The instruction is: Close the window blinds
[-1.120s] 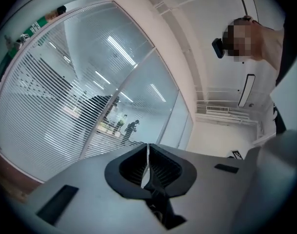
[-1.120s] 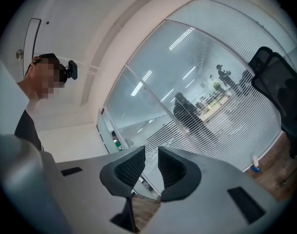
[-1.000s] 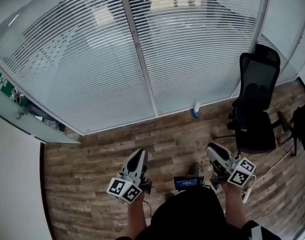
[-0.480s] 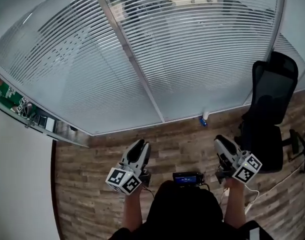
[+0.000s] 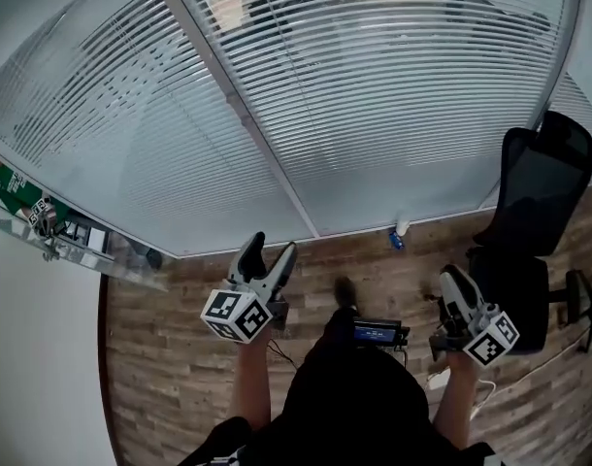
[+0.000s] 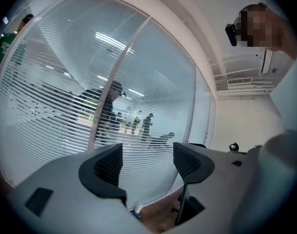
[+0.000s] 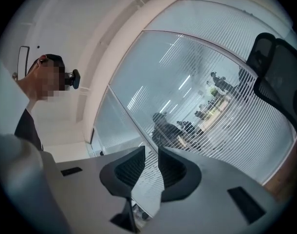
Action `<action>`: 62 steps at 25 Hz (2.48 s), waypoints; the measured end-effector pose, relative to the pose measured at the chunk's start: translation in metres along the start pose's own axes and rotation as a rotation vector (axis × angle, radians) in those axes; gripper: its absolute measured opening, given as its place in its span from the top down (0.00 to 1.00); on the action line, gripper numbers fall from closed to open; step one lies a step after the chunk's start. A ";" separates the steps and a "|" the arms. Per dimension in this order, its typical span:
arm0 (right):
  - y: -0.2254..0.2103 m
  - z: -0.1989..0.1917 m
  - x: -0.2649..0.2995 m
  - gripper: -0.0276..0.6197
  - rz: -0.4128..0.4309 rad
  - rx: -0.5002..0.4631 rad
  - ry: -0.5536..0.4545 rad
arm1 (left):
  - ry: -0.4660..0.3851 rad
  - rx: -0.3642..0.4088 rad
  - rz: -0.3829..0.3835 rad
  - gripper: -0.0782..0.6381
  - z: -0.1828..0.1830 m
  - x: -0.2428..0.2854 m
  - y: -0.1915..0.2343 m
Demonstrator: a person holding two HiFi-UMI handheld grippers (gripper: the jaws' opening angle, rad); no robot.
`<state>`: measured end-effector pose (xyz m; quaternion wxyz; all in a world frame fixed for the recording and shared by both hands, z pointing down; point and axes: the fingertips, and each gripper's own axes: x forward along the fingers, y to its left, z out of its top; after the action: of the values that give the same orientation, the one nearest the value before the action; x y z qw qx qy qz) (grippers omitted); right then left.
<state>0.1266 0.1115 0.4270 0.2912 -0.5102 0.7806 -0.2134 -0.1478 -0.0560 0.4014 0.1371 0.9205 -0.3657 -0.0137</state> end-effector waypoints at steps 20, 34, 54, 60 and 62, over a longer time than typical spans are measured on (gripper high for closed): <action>-0.096 0.041 0.239 0.85 -0.021 -0.075 0.172 | -0.045 -0.108 0.304 0.62 0.040 0.202 0.230; -0.154 0.062 0.302 0.85 0.127 0.003 0.216 | -0.071 -0.192 0.503 0.68 0.035 0.227 0.259; -0.183 0.086 0.305 0.85 0.168 0.029 0.187 | 0.362 0.579 0.775 0.70 0.034 0.233 0.256; -0.179 0.084 0.305 0.85 0.176 0.031 0.194 | 0.379 0.636 0.789 0.70 0.033 0.235 0.254; -0.177 0.084 0.305 0.85 0.181 0.031 0.193 | 0.264 0.430 0.724 0.70 0.033 0.235 0.250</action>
<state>0.2071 -0.2409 0.4040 0.2406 -0.4103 0.8445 -0.2463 -0.1474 -0.3972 0.4525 -0.0158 0.7344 -0.6386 0.2294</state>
